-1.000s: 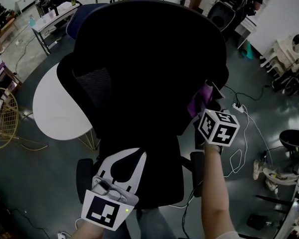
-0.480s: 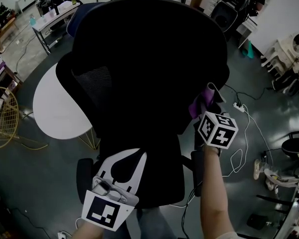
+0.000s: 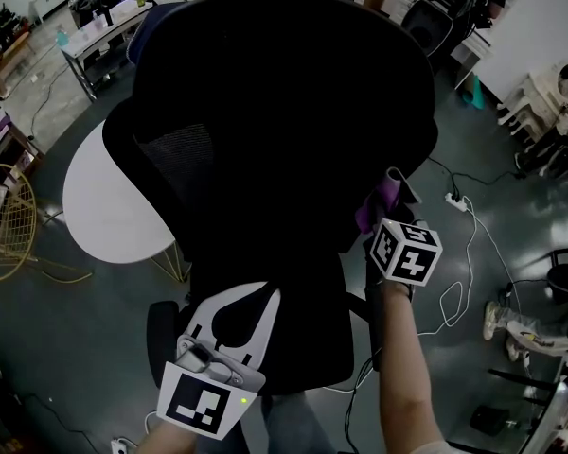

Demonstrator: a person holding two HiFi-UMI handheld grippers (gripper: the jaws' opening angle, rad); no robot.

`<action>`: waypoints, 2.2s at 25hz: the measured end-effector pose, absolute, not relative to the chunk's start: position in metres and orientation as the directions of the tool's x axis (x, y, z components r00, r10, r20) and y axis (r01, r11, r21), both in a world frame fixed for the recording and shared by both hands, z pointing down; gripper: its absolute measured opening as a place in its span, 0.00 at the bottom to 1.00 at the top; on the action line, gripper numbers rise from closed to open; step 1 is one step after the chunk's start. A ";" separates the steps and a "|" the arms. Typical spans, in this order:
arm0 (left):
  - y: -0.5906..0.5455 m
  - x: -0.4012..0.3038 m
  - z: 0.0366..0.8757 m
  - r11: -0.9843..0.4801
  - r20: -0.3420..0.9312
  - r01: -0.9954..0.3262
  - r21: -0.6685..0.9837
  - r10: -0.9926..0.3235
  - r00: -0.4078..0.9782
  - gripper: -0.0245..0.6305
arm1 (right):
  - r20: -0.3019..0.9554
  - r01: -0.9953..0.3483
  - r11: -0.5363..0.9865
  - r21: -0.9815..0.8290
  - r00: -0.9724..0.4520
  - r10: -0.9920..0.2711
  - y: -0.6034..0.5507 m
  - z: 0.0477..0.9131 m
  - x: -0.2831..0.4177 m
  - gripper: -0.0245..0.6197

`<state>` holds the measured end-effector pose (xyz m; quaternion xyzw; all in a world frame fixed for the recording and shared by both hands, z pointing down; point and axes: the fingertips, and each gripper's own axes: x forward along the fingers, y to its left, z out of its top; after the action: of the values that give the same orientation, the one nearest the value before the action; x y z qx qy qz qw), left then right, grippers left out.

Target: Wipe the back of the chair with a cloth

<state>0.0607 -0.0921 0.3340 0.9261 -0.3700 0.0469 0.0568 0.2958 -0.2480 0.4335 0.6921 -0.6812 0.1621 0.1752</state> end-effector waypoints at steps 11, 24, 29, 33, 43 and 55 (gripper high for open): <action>-0.091 0.044 0.338 -0.690 0.130 -0.720 0.075 -0.709 0.693 0.06 | 0.487 -0.995 0.056 0.080 -0.010 -0.873 -0.251 0.438 0.255 0.23; -0.091 0.006 0.339 -0.639 0.127 -0.764 0.090 -0.753 0.645 0.06 | 0.489 -0.983 0.181 0.018 -0.149 -0.860 -0.259 0.444 0.160 0.23; -0.088 -0.016 0.339 -0.618 0.126 -0.781 0.092 -0.770 0.625 0.06 | 0.486 -0.974 0.225 0.003 -0.195 -0.852 -0.259 0.446 0.117 0.23; -0.090 -0.034 0.338 -0.601 0.127 -0.794 0.091 -0.784 0.608 0.06 | 0.489 -0.965 0.263 -0.007 -0.233 -0.841 -0.261 0.448 0.085 0.23; -0.089 -0.070 0.336 -0.569 0.123 -0.818 0.087 -0.809 0.575 0.06 | 0.494 -0.942 0.336 -0.023 -0.303 -0.815 -0.259 0.451 0.018 0.23; -0.091 -0.094 0.337 -0.547 0.125 -0.834 0.078 -0.824 0.552 0.06 | 0.496 -0.909 0.415 -0.045 -0.381 -0.780 -0.256 0.456 -0.052 0.23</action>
<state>-0.0941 -0.0911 0.3370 0.8787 -0.4716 0.0368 0.0640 -0.0518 -0.2556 0.4563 0.5175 -0.8160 0.1572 0.2040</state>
